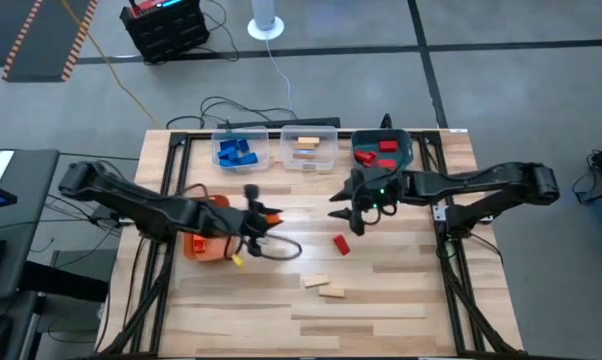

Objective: Sort blocks
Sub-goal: Put the orange game piece into the orange bin

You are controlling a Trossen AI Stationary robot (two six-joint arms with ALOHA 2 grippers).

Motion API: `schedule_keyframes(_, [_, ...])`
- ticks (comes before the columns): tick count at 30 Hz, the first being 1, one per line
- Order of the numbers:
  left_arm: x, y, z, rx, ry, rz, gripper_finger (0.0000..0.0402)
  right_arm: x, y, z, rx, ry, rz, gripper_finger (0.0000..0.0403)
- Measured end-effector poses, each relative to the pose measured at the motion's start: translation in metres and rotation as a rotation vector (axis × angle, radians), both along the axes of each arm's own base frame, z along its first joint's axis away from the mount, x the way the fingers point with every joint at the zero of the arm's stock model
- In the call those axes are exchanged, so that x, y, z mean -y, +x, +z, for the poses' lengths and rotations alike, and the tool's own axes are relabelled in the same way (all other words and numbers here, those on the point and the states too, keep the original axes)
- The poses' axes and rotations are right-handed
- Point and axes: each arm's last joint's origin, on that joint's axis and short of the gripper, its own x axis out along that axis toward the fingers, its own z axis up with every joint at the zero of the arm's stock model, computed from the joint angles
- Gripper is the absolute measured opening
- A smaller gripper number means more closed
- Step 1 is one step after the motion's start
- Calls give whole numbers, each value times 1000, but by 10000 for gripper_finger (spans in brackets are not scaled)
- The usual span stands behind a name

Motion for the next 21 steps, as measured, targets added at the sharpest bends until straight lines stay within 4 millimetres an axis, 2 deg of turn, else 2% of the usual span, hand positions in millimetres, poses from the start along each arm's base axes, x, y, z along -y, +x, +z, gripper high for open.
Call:
schedule_keyframes(3, [-1, -22, -3, -75, -197, 99, 86, -5, -9, -24, -75, 13, -40, 244])
schedule_keyframes(6, [-2, -49, -21, -275, -343, 270, 90, -11, -15, -43, -125, 27, -41, 245])
schedule_keyframes(9, [-7, -75, -38, -462, -444, 508, 96, -15, -16, -52, -135, 32, -47, 245])
schedule_keyframes(11, [-8, -87, -49, -523, -485, 615, 97, -18, -14, -54, -119, 29, -47, 245])
schedule_keyframes(16, [-9, -99, -77, -588, -566, 688, 101, -24, -12, -50, -73, 21, -26, 245])
schedule_keyframes(21, [-10, -104, -87, -605, -589, 727, 116, -27, -12, -49, -63, 20, -14, 245])
